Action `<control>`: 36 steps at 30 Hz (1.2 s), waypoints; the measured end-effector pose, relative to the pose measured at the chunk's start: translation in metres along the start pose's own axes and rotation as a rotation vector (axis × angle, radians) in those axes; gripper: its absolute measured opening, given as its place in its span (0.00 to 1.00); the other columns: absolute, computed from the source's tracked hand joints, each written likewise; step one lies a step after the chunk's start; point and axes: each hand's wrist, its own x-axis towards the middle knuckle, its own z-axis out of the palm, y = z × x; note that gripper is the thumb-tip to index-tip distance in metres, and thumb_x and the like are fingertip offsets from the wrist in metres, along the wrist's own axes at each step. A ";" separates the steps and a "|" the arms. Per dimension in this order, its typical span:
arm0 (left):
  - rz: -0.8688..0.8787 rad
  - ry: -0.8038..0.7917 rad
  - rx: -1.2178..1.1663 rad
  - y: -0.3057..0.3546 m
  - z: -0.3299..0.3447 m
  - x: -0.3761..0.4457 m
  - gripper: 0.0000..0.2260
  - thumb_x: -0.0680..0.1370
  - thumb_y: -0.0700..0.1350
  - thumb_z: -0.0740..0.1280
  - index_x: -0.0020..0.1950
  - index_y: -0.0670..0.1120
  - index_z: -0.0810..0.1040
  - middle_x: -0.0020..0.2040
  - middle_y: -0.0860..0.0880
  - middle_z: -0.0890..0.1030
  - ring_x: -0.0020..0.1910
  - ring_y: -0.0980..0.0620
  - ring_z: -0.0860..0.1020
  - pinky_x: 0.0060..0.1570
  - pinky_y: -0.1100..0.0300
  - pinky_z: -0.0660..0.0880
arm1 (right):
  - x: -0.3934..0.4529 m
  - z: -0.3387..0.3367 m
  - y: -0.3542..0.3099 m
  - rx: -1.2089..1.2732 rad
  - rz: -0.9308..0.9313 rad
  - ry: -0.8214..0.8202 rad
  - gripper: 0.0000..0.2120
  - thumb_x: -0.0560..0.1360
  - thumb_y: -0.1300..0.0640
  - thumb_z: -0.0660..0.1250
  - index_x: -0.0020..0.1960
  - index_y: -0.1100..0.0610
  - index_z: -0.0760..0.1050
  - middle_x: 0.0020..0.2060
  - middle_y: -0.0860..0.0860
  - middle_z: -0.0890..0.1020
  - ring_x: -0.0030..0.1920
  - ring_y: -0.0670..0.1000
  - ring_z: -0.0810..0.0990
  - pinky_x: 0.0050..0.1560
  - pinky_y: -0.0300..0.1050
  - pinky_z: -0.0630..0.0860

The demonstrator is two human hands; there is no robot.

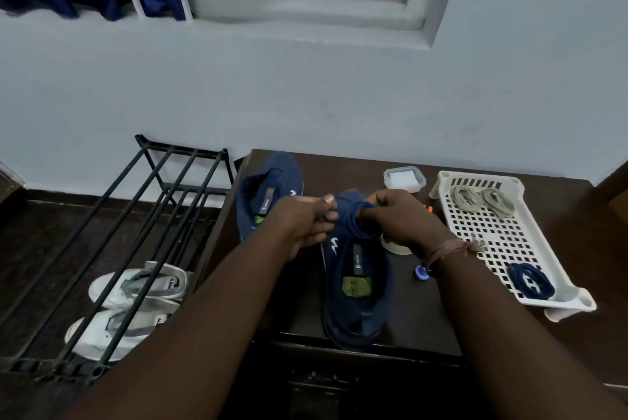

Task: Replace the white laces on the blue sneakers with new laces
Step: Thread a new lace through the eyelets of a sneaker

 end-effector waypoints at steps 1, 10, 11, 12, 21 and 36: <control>0.005 0.032 -0.041 0.004 -0.004 0.003 0.12 0.83 0.49 0.67 0.59 0.41 0.81 0.45 0.47 0.84 0.46 0.50 0.82 0.57 0.52 0.79 | 0.004 0.001 -0.001 0.006 -0.018 0.004 0.05 0.75 0.62 0.71 0.41 0.59 0.78 0.29 0.49 0.78 0.24 0.39 0.73 0.25 0.33 0.69; 0.310 0.337 -0.368 0.037 -0.019 0.018 0.15 0.87 0.51 0.55 0.48 0.45 0.75 0.45 0.48 0.85 0.45 0.53 0.85 0.42 0.62 0.78 | 0.013 0.015 -0.006 0.173 -0.061 0.039 0.06 0.77 0.63 0.69 0.41 0.61 0.79 0.33 0.57 0.83 0.28 0.57 0.82 0.34 0.55 0.82; 0.298 0.337 -0.436 0.036 -0.018 0.018 0.15 0.87 0.52 0.54 0.48 0.45 0.74 0.43 0.49 0.85 0.43 0.53 0.86 0.41 0.61 0.79 | 0.012 0.014 -0.006 0.212 -0.031 0.060 0.07 0.77 0.63 0.69 0.40 0.61 0.78 0.31 0.56 0.82 0.28 0.55 0.82 0.36 0.56 0.83; 0.283 0.327 -0.535 0.036 -0.018 0.018 0.16 0.87 0.52 0.55 0.47 0.46 0.74 0.39 0.50 0.83 0.38 0.53 0.85 0.39 0.60 0.79 | 0.012 0.013 -0.005 0.222 -0.014 0.068 0.08 0.77 0.64 0.68 0.39 0.61 0.78 0.31 0.56 0.81 0.29 0.55 0.82 0.38 0.56 0.84; 0.641 0.739 -0.254 0.043 -0.036 0.012 0.13 0.85 0.52 0.59 0.45 0.48 0.76 0.34 0.52 0.73 0.28 0.58 0.68 0.30 0.64 0.67 | 0.005 0.004 -0.001 0.030 -0.038 0.139 0.12 0.80 0.59 0.66 0.39 0.62 0.75 0.33 0.61 0.82 0.27 0.56 0.84 0.28 0.48 0.81; 0.593 0.417 0.528 0.022 -0.023 0.016 0.12 0.80 0.51 0.69 0.39 0.48 0.85 0.37 0.52 0.84 0.34 0.60 0.80 0.32 0.68 0.72 | 0.019 0.013 0.005 -0.172 -0.248 0.118 0.07 0.77 0.64 0.66 0.48 0.55 0.80 0.42 0.49 0.82 0.41 0.47 0.79 0.44 0.39 0.74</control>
